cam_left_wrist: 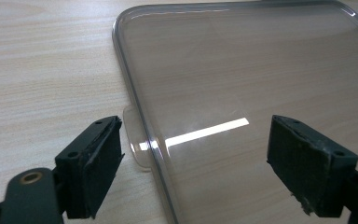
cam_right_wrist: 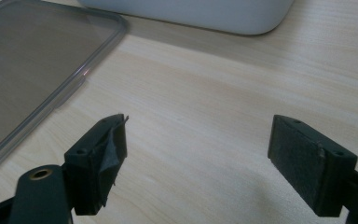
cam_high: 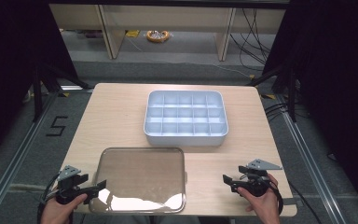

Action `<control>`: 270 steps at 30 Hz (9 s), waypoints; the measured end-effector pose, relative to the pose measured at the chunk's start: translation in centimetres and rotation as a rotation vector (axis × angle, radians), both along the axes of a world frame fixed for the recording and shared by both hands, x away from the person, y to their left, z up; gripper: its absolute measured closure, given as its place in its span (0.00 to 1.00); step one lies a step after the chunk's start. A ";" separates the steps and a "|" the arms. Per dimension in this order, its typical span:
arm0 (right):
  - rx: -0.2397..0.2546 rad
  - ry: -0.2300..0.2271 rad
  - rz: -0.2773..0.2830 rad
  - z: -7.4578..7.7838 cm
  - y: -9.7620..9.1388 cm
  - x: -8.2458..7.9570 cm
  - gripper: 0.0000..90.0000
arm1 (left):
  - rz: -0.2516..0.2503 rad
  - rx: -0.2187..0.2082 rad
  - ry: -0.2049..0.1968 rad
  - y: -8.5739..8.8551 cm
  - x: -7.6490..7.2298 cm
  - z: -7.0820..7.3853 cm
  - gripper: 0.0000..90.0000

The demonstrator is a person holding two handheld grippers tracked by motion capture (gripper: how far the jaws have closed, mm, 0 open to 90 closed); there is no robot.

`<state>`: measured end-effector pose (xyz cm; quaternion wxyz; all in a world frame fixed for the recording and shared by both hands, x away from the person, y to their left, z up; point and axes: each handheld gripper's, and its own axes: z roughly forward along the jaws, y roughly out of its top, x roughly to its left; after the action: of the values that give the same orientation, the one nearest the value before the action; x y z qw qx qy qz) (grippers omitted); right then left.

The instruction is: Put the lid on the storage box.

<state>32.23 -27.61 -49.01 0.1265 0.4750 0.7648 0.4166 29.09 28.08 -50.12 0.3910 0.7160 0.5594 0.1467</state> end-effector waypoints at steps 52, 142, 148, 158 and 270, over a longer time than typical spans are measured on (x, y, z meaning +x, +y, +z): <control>0.094 0.144 0.184 0.6 8.1 -1.1 0.42 | -0.016 -0.037 0.119 2.8 -0.9 -0.1 0.34; 0.431 0.284 -0.053 -2.1 9.9 -0.1 0.81 | -0.099 -0.058 0.147 -0.5 1.1 -1.0 0.31; 0.460 0.276 -0.043 -1.8 10.0 -0.6 0.82 | -0.080 -0.078 0.156 0.2 1.2 -1.0 0.30; 0.477 0.244 -0.035 -1.4 9.5 -0.6 0.85 | -0.080 -0.161 0.176 0.2 1.5 -1.1 0.53; 0.411 0.266 -0.429 3.9 -0.5 21.4 0.83 | 0.118 -0.202 0.112 -12.8 28.1 6.3 0.77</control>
<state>53.61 -28.14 -45.06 0.0116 0.6913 0.5569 0.4604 57.18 15.33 -43.87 0.4201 0.6460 0.6332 0.0722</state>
